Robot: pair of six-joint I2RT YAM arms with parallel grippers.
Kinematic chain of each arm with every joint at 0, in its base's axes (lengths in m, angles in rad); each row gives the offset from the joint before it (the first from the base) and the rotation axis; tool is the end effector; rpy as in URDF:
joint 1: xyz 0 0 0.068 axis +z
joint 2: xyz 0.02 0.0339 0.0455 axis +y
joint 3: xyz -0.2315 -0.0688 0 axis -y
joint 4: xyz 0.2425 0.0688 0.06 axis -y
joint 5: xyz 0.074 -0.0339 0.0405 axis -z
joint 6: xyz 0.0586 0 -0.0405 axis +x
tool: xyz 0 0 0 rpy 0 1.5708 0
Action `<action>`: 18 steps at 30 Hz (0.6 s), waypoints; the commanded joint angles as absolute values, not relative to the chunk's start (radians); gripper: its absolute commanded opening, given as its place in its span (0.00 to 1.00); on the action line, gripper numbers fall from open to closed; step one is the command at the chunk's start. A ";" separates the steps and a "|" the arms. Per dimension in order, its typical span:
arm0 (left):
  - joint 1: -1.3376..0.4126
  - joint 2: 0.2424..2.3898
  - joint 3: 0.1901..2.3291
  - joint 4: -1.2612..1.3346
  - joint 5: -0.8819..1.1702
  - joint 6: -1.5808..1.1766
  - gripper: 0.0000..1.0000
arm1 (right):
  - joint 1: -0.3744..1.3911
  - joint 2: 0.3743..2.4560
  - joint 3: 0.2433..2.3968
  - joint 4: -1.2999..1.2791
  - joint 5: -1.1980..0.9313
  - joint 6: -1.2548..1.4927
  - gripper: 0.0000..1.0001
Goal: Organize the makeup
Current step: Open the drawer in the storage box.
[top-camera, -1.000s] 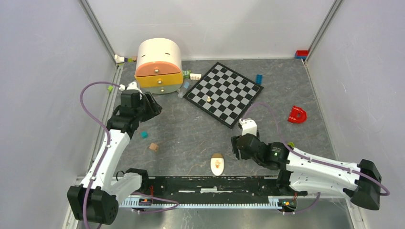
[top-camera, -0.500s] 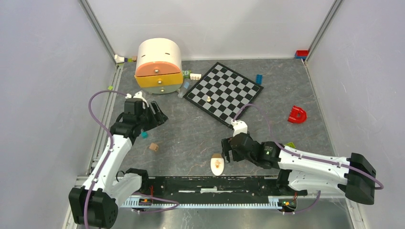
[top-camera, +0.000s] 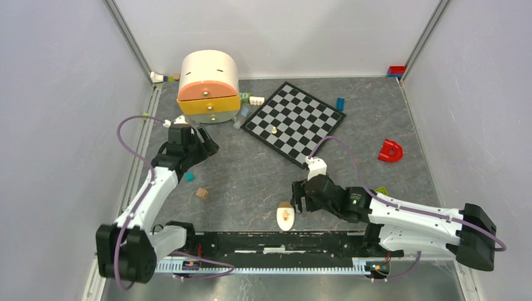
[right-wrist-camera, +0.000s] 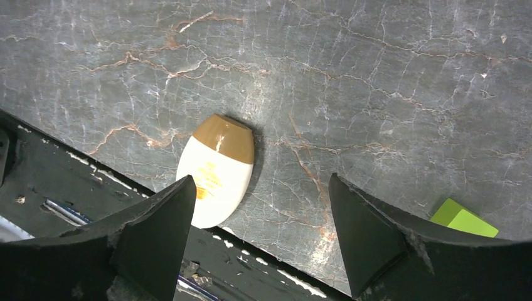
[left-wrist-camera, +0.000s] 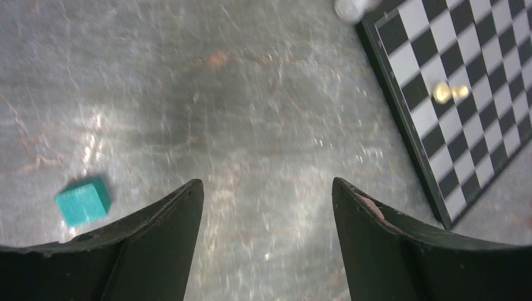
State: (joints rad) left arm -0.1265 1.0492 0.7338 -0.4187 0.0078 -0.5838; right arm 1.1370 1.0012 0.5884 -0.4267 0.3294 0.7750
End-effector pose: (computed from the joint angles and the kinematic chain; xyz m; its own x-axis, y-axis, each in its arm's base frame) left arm 0.2502 -0.0323 0.2072 -0.6272 -0.4759 -0.6166 -0.2563 0.8737 -0.4136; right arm 0.1130 0.1987 0.1698 -0.7607 -0.0671 -0.6456 -0.3296 0.8967 0.2953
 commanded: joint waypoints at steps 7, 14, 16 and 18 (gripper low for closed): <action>-0.062 1.300 0.661 0.333 -0.087 -0.580 0.76 | 1.141 0.889 0.513 -0.368 0.334 0.732 0.84; -0.062 1.471 0.692 0.521 -0.056 -0.573 0.72 | 1.141 0.937 0.532 -0.353 0.341 0.680 0.85; -0.062 1.509 0.707 0.549 -0.052 -0.573 0.70 | 1.140 0.955 0.545 -0.350 0.340 0.666 0.85; -0.061 1.540 0.725 0.560 -0.075 -0.570 0.67 | 1.140 0.964 0.557 -0.349 0.341 0.653 0.85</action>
State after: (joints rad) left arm -0.0631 1.4906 0.6678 0.4095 -0.0505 -0.5835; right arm 1.1370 0.9466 0.5194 -0.3801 0.3229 0.6975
